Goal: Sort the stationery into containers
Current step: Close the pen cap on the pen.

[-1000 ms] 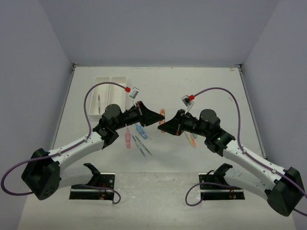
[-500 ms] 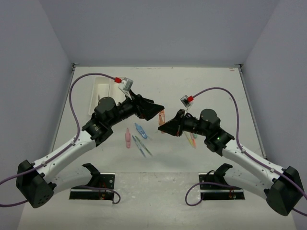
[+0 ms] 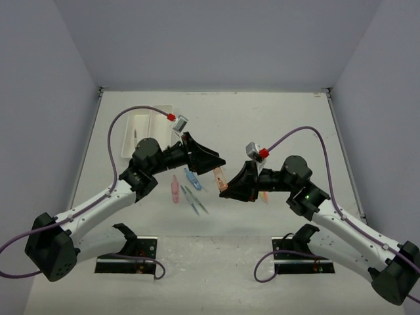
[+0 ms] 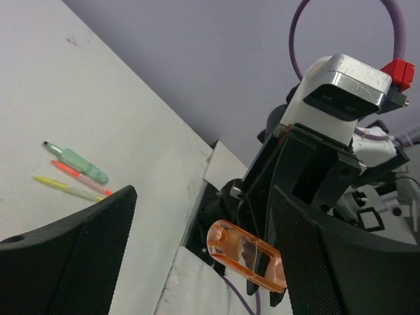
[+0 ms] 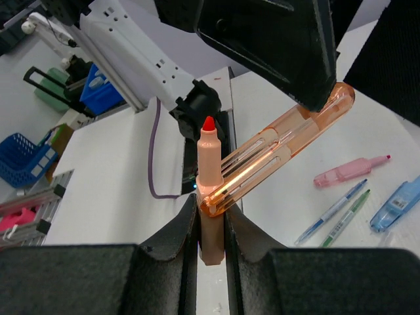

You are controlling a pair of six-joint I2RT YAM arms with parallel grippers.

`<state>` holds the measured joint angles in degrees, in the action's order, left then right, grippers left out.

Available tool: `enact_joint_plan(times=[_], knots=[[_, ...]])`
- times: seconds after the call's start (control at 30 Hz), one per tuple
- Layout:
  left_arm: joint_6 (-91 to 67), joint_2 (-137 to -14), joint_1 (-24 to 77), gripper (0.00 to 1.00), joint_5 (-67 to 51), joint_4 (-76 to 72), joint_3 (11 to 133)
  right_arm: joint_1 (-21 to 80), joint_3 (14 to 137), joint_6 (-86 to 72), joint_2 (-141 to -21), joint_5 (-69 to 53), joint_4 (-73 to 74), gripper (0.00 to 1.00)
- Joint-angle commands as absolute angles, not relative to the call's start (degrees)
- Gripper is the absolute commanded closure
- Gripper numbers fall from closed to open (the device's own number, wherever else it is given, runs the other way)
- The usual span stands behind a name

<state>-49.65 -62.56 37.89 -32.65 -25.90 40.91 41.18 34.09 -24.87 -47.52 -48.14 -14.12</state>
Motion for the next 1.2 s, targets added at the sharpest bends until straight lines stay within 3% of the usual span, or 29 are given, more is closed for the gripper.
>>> enact_joint_plan(times=[0.0, 0.03, 0.27, 0.47, 0.53, 0.8, 1.17], knots=[[-59.8, -62.9, 37.6, 0.22, -42.1, -39.0, 40.2, 41.4, 37.2, -20.2, -46.8, -50.8, -13.6, 1.0], [-60.4, -62.8, 37.5, 0.24, -42.6, -39.5, 40.2, 41.4, 37.3, -20.1, -46.8, -50.8, -13.7, 1.0], [-64.0, -61.3, 37.6, 0.79, -44.8, -43.9, 38.1, 41.4, 37.4, -21.2, -47.3, -44.5, -14.3, 1.0], [-63.5, -61.5, 37.6, 0.9, -45.2, -43.3, 37.9, 41.4, 37.6, -23.9, -47.2, -42.2, -16.0, 1.0], [-62.1, -60.8, 37.5, 0.97, -43.8, -40.9, 38.4, 41.4, 38.1, -24.8, -47.5, -41.7, -15.2, 1.0], [-52.4, -56.6, 38.1, 1.0, -37.9, -34.1, 40.4, 41.4, 38.8, -32.5, -49.3, -39.8, -15.5, 1.0], [-48.7, -59.2, 38.8, 1.0, -42.7, -36.8, 39.5, 42.5, 42.6, -38.2, -48.7, -37.9, -14.9, 1.0]])
